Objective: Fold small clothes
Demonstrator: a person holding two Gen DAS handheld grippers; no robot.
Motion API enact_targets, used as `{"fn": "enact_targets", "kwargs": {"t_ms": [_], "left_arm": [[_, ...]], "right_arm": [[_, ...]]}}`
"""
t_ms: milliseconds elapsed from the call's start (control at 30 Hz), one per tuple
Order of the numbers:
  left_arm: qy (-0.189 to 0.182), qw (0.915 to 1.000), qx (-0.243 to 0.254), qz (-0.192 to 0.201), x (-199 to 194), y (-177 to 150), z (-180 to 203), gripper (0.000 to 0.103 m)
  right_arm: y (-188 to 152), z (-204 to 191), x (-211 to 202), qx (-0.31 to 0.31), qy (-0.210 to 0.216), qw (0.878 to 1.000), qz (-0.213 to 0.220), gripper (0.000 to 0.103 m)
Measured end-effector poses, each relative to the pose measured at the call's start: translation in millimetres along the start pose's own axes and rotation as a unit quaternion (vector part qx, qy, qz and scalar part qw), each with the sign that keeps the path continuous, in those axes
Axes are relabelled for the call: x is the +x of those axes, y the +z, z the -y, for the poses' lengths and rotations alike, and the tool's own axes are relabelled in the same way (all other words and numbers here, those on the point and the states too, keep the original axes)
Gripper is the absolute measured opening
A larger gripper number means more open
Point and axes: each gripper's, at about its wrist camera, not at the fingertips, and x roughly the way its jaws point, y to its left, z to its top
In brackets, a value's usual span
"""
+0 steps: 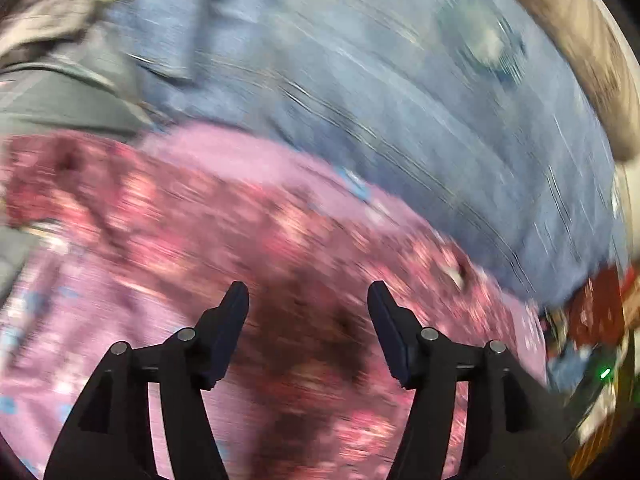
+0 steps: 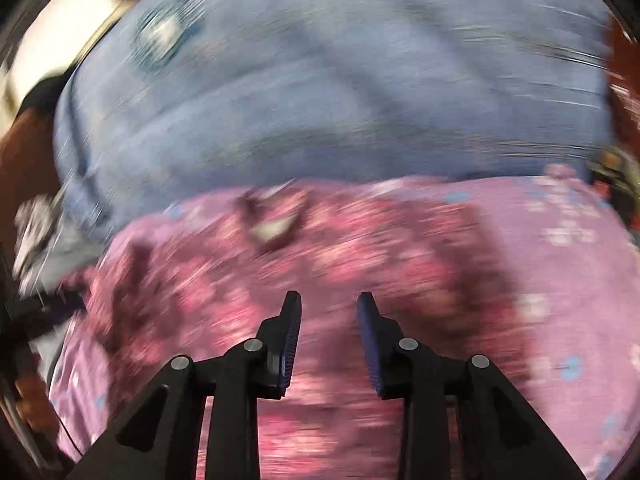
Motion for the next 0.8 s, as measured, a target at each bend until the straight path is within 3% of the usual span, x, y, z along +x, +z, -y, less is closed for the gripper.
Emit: {"fn": "enact_targets", "kwargs": {"t_ms": [100, 233, 300, 367, 433, 567, 633, 700, 733, 800], "left_arm": [[0.054, 0.9983, -0.021, 0.008, -13.4, 13.7, -49.9, 0.063], [0.104, 0.9889, -0.106, 0.003, -25.4, 24.4, -143.3, 0.063], [0.111, 0.9838, -0.14, 0.001, -25.1, 23.9, -170.4, 0.063], [0.093, 0.9796, -0.178, 0.005, -23.8, 25.3, -197.2, 0.063], [0.085, 0.9779, -0.191, 0.008, -21.2, 27.9, -205.3, 0.063], [0.122, 0.9768, -0.176, -0.005, 7.8, 39.5, -209.5, 0.063], [0.097, 0.9793, -0.177, 0.009, 11.0, 45.8, -210.3, 0.064], [0.093, 0.981, -0.169, 0.02, 11.6, 53.7, -209.6, 0.03], [0.097, 0.9813, -0.166, 0.016, 13.1, 56.5, -211.4, 0.005], [0.089, 0.98, -0.178, 0.005, 17.3, 59.6, -217.0, 0.006]], "right_arm": [[-8.8, -45.7, 36.6, -0.031, 0.032, 0.998, -0.04, 0.031], [-30.7, -83.7, 79.9, -0.04, 0.036, 0.996, -0.071, 0.031], [-40.9, -92.7, 81.2, -0.063, 0.013, 0.998, -0.022, 0.038], [-54.6, -102.7, 80.8, -0.103, -0.005, 0.995, 0.014, 0.042], [-54.6, -103.3, 79.9, -0.111, -0.014, 0.994, 0.016, 0.043], [-50.5, -98.2, 79.8, -0.101, -0.001, 0.995, 0.015, 0.045], [-50.6, -95.4, 78.3, -0.099, 0.005, 0.995, 0.015, 0.046], [-50.0, -95.9, 79.5, -0.1, 0.007, 0.995, 0.016, 0.048], [-50.6, -97.1, 80.4, -0.1, 0.008, 0.995, 0.016, 0.049], [-51.0, -97.7, 80.8, -0.101, 0.011, 0.995, 0.016, 0.051]]}}
